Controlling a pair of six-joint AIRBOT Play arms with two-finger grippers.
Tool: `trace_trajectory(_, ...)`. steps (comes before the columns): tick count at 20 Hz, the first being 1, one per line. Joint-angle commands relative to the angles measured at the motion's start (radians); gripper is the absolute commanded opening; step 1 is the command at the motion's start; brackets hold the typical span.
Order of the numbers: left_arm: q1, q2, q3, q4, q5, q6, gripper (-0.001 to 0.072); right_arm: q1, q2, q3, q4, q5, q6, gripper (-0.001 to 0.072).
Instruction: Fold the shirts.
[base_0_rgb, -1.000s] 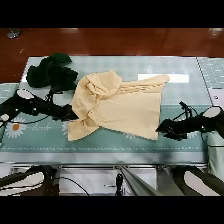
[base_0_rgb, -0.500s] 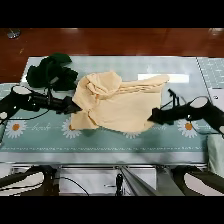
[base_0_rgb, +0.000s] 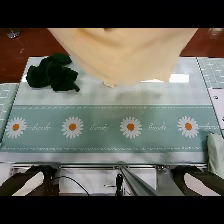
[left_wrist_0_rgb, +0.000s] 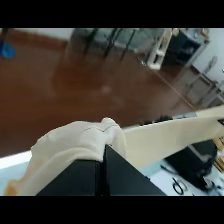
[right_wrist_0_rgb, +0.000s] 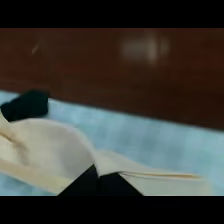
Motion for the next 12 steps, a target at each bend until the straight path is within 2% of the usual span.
trace_trajectory(1,0.043,0.109,0.265,0.133,0.076,-0.095,0.0021,-0.001,0.136,0.232,-0.103,0.02,0.028,0.002)
trace_trajectory(3,0.073,0.193,0.306,0.251,0.106,-0.156,0.0022,-0.001,0.25,0.209,-0.142,0.035,0.013,0.0021)
trace_trajectory(5,0.101,0.283,0.308,0.331,0.144,-0.166,0.0021,-0.001,0.351,0.174,-0.208,0.039,0.013,0.0021)
trace_trajectory(8,0.13,0.412,0.309,0.454,0.134,-0.166,0.0022,-0.001,0.462,0.136,-0.29,0.105,0.019,0.0021)
trace_trajectory(10,0.131,0.465,0.309,0.535,0.074,-0.206,0.0021,-0.001,0.492,0.134,-0.319,0.207,0.026,0.0021)
trace_trajectory(12,0.131,0.481,0.291,0.586,-0.047,-0.253,0.0022,-0.001,0.497,0.13,-0.334,0.322,0.046,0.0021)
